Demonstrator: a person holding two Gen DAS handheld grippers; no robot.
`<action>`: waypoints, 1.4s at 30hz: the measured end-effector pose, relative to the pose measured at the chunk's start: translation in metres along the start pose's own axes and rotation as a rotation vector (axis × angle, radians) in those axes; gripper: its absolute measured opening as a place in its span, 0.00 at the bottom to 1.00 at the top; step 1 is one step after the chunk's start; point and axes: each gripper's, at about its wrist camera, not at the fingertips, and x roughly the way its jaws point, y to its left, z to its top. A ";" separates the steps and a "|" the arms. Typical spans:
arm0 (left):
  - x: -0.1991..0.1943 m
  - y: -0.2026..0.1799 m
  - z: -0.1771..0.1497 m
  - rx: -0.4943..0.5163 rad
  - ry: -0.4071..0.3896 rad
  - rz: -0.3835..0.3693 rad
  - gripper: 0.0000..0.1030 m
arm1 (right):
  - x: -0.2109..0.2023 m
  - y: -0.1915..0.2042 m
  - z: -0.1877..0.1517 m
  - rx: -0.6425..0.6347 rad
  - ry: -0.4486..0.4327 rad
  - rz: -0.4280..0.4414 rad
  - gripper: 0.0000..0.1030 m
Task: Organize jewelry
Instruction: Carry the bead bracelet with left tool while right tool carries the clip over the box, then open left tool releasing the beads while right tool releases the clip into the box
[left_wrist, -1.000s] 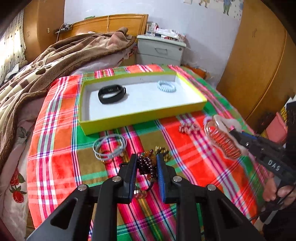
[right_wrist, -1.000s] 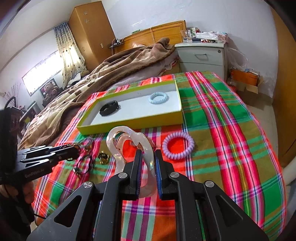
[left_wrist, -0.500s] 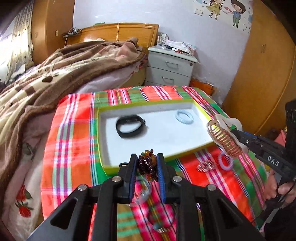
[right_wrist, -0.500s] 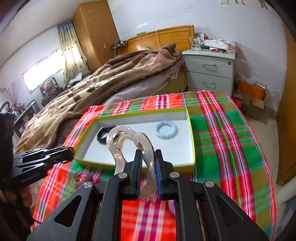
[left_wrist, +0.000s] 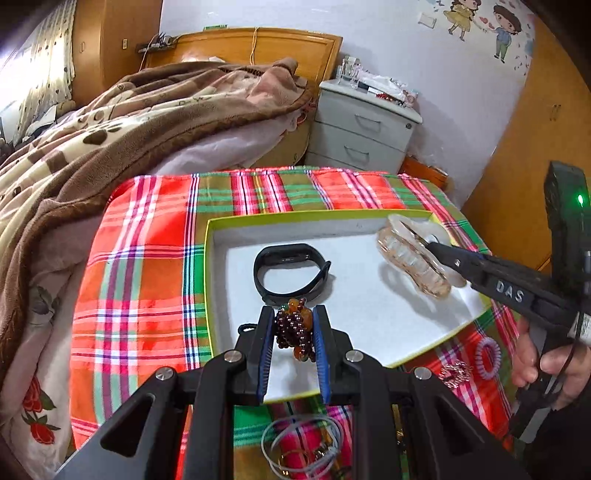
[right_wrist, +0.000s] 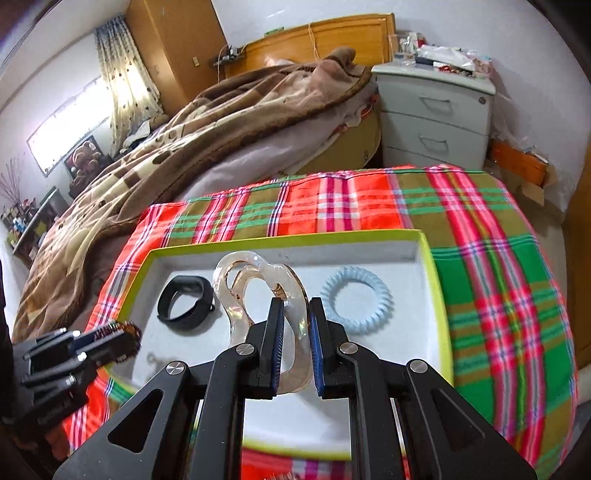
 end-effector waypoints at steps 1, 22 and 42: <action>0.003 0.001 0.000 -0.003 0.008 0.002 0.21 | 0.003 0.002 0.001 -0.004 0.003 -0.002 0.14; 0.035 0.014 0.001 -0.033 0.063 0.024 0.22 | 0.036 0.011 0.019 0.005 0.050 -0.001 0.15; 0.023 0.011 0.003 -0.046 0.025 0.000 0.44 | 0.007 0.011 0.016 -0.004 -0.024 0.020 0.23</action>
